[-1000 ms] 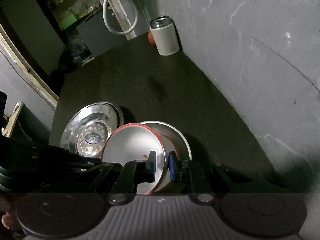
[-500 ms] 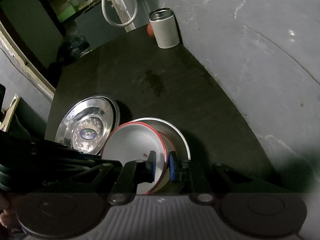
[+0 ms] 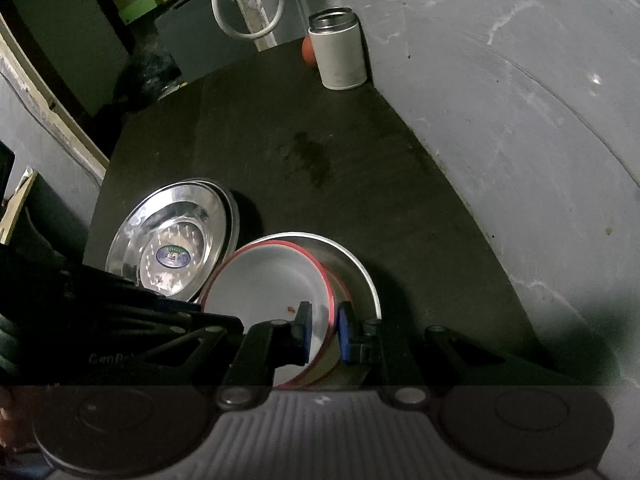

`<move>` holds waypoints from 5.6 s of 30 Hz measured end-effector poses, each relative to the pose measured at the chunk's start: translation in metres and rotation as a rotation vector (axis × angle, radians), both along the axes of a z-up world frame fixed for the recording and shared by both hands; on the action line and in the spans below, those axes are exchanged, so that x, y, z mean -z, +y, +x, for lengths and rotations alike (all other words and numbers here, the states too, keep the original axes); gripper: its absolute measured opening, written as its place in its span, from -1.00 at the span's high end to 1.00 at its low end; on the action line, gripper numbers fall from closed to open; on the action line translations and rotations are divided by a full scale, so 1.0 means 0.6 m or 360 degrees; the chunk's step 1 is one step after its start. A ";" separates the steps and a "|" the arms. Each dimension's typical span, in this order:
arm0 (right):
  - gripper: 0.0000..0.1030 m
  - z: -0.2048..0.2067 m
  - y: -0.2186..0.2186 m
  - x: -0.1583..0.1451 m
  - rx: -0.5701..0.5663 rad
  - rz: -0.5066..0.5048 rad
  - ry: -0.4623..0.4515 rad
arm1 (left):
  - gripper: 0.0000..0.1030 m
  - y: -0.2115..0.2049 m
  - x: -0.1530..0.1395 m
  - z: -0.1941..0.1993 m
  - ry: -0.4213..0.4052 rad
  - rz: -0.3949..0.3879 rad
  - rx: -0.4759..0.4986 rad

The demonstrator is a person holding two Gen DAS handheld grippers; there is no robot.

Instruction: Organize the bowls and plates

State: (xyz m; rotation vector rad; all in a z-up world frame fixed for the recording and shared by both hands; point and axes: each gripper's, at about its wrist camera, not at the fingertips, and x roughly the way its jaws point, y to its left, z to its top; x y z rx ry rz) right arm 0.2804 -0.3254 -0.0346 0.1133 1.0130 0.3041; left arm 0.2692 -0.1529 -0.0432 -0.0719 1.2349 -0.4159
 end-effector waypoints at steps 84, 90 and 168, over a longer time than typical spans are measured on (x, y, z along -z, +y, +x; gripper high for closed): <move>-1.00 -0.236 -0.046 -0.124 0.0467 -0.0206 -0.0337 | -0.98 0.123 -0.176 -0.229 -0.0503 0.0060 -0.0341; -1.00 -0.177 -0.076 -0.082 0.0342 -0.0230 -0.0351 | -0.98 0.087 -0.127 -0.194 -0.0375 0.0105 -0.0450; 0.69 -0.015 -0.063 0.061 0.0011 0.0202 -0.0004 | 0.73 0.049 0.009 -0.089 -0.0132 -0.0181 -0.0584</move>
